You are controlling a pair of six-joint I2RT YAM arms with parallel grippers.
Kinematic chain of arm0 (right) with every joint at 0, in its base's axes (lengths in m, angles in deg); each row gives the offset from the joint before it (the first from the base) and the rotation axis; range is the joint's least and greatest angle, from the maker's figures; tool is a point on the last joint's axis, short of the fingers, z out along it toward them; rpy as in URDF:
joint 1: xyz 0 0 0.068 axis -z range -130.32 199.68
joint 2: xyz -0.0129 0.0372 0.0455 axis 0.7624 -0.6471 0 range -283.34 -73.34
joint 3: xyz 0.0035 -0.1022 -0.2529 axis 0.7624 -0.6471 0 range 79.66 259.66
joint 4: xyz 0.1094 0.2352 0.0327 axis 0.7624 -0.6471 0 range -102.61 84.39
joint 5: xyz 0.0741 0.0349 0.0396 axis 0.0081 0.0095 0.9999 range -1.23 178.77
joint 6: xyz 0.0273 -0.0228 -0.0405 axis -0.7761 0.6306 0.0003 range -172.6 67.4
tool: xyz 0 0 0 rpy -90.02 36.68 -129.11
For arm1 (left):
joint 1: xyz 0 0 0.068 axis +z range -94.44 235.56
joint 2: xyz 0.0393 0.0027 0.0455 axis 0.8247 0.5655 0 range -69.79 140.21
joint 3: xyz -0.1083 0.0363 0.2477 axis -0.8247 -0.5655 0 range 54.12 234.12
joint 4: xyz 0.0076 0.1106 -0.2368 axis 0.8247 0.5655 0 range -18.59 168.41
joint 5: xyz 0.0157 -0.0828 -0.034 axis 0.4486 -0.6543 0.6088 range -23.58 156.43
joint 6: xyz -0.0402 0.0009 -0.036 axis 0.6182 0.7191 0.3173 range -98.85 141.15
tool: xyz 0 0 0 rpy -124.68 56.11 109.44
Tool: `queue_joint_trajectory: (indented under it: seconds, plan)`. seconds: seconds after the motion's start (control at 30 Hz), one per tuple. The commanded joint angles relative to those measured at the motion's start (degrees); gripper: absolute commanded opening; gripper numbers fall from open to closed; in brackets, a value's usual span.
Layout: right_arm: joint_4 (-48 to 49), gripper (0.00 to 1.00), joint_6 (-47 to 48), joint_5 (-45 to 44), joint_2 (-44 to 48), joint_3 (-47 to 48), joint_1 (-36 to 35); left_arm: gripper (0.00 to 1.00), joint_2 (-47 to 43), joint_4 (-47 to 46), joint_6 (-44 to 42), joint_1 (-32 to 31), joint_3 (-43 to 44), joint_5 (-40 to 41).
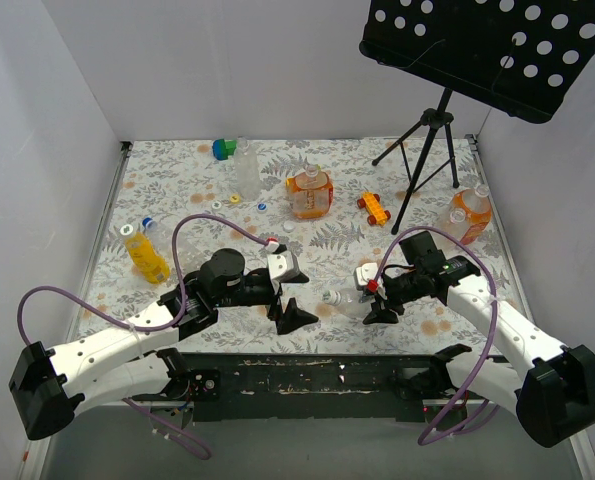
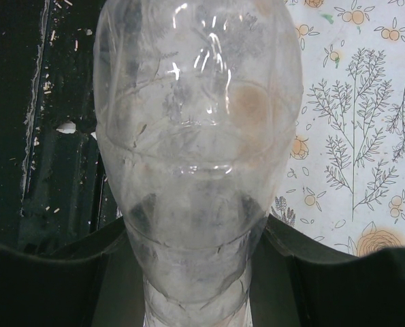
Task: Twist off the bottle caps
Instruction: Unscrew the bottle cap from the plastic bottle.
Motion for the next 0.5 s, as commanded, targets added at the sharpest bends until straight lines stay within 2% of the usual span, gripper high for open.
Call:
queue_joint_trajectory:
  seconds: [0.0,0.47]
  plan:
    - [-0.8,0.06,0.67,1.03,-0.37,-0.12,0.03,0.98,-1.31,0.77,-0.93,0.1,1.1,-0.81]
    - [-0.89,0.06,0.75,1.03,-0.54,-0.12,0.12,0.98,-1.05,0.86,-1.55,0.1,1.89,-1.87]
